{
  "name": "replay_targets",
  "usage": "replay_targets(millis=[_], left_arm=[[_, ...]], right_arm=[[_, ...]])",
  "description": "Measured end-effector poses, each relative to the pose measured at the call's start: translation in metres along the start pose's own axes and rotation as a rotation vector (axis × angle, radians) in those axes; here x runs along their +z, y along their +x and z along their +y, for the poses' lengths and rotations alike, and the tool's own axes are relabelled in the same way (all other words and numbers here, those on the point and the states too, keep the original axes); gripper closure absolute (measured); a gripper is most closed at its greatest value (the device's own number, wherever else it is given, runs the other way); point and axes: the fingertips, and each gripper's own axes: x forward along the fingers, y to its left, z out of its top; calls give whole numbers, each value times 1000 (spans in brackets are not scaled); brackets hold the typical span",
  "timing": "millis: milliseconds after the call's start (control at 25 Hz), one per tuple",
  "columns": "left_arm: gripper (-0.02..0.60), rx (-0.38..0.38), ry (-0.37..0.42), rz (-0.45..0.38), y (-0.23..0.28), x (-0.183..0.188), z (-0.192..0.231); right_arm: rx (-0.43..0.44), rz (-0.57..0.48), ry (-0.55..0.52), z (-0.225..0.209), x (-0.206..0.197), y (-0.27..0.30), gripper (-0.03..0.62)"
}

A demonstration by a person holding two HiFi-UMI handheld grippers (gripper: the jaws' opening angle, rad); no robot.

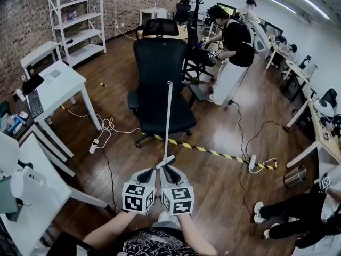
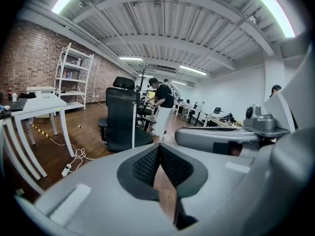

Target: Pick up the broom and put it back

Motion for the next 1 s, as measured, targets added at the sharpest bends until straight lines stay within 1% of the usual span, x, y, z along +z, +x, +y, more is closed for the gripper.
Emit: replay_targets(millis=[160,280,480,800,1000], left_arm=[[575,9,16,-2,42,20,-5],[575,18,8,-3,68,33,-6],[575,38,17,9,100,43,-7],[575,58,17,7,139,59,5],[575,57,8,1,172,72,19]], right_arm=[[14,-2,-1,-36,14,23,560],[27,-7,-3,-61,25,38,560],[46,-8,4,-93,33,56,554],[49,-20,-8,-121,44,88,543],[47,-23,-21,-141,52,118,534]])
